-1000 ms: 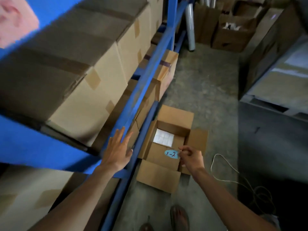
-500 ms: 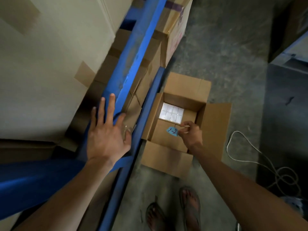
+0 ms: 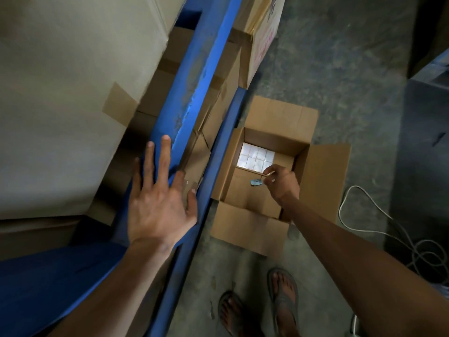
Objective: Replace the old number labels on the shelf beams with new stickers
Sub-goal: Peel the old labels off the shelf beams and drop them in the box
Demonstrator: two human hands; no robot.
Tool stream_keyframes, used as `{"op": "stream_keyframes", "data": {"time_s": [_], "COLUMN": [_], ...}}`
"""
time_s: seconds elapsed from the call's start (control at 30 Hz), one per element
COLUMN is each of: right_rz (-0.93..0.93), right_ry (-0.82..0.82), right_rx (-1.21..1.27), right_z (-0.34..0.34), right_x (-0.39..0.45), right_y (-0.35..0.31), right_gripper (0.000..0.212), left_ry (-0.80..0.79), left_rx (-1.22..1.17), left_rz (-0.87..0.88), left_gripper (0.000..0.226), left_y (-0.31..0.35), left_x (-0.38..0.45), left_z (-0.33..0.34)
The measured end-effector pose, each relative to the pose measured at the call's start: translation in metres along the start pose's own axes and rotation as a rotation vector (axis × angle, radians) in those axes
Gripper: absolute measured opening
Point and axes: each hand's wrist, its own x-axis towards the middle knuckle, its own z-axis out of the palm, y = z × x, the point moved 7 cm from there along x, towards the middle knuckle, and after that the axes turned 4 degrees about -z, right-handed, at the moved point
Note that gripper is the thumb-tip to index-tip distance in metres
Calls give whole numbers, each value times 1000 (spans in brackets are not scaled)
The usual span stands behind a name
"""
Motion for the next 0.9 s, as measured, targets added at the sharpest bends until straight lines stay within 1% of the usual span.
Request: {"op": "stream_keyframes", "data": {"time_s": [0.13, 0.23, 0.4, 0.5, 0.6, 0.67, 0.77, 0.8, 0.9], "right_rz": [-22, -69, -185, -256, -357, -430, -523, -555, -687], "right_ry": [15, -9, -83, -142, -171, -161, -157, -172, -185], "right_rx": [39, 123, 294, 395, 443, 463, 482, 492, 487], "right_z": [-2, -4, -22, -38, -67, -93, -128, -139, -171], "right_x": [-1, -8, -34, -60, -90, -114, -148, -163, -211], "right_y": [1, -4, -34, -64, -102, -130, -173, -187, -231], "right_gripper": [19, 18, 17, 17, 14, 12, 8, 7, 10], "left_ry": [-1, 2, -38, -132, -275, -315, -299, -286, -179], "left_rx": [-3, 2, 20, -17, -121, -162, -247, -294, -392], "left_rz": [2, -2, -21, -20, -31, -50, -106, -137, -200], "left_gripper": [38, 42, 59, 72, 80, 78, 71, 69, 62], "left_y": [1, 1, -1, 0, 3, 7, 17, 19, 21], "left_x": [0, 0, 1, 1, -9, -23, -36, -42, -60], "left_z": [0, 2, -1, -5, -10, -26, -66, -85, -147]}}
